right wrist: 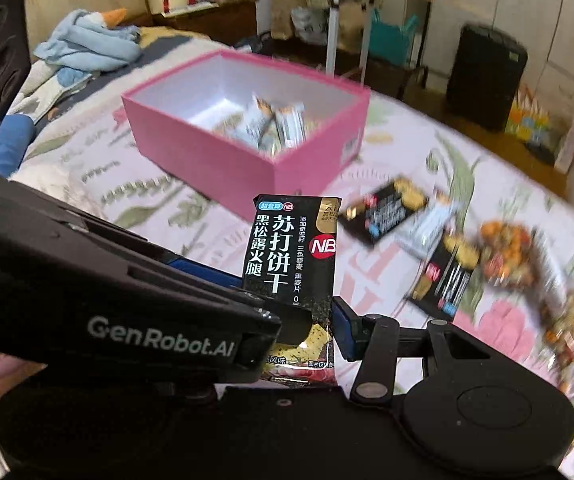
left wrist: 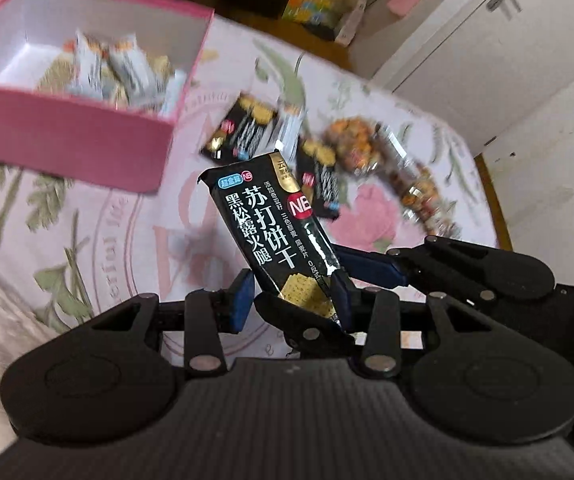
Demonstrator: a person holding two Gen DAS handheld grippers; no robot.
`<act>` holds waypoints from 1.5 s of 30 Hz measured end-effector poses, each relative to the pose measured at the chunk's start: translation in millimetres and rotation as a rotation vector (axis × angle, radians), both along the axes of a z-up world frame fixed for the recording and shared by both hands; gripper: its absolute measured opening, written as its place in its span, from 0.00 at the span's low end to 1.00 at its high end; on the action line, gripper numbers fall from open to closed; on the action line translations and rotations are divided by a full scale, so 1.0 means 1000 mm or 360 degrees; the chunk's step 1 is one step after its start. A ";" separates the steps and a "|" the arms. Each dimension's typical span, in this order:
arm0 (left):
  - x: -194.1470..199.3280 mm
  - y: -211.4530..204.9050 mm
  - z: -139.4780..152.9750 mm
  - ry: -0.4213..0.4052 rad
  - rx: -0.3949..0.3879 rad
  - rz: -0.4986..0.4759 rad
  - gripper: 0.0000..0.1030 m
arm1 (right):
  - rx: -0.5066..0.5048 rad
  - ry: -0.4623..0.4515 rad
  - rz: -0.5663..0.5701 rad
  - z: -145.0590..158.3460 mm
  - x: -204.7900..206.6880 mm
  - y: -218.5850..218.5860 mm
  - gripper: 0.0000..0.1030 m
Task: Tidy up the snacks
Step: 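Carry the black cracker pack with the left tool into the pink box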
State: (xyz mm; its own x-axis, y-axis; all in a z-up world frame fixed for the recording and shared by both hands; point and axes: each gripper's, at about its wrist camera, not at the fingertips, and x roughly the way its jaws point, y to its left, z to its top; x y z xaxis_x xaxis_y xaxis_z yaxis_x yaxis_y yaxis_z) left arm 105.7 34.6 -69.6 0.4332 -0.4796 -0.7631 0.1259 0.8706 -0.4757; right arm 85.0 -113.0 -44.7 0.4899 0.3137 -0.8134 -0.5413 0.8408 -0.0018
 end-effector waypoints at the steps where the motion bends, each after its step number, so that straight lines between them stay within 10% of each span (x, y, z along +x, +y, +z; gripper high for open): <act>1: 0.000 0.005 0.008 -0.0032 -0.0003 0.0002 0.38 | 0.0002 -0.0033 0.0015 0.007 0.000 0.003 0.52; 12: 0.029 0.064 0.059 -0.0283 0.0086 0.0174 0.39 | 0.0155 -0.0246 0.0178 0.040 0.048 0.061 0.52; 30: 0.173 0.186 -0.024 0.0049 0.0215 0.0427 0.40 | 0.0432 0.0284 0.0158 -0.059 0.192 0.168 0.54; 45: 0.139 0.157 -0.002 -0.0115 0.0391 0.0388 0.53 | 0.0292 0.0162 0.0171 -0.004 0.146 0.106 0.68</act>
State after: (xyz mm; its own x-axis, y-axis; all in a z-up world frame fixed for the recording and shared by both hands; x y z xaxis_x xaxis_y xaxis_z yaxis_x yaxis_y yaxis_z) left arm 244.4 191.2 -71.9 0.5695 -0.1614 -0.8060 -0.0741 0.9664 -0.2459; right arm 230.7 -6.5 -49.1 0.3641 0.5069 -0.7813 -0.6172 0.7596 0.2052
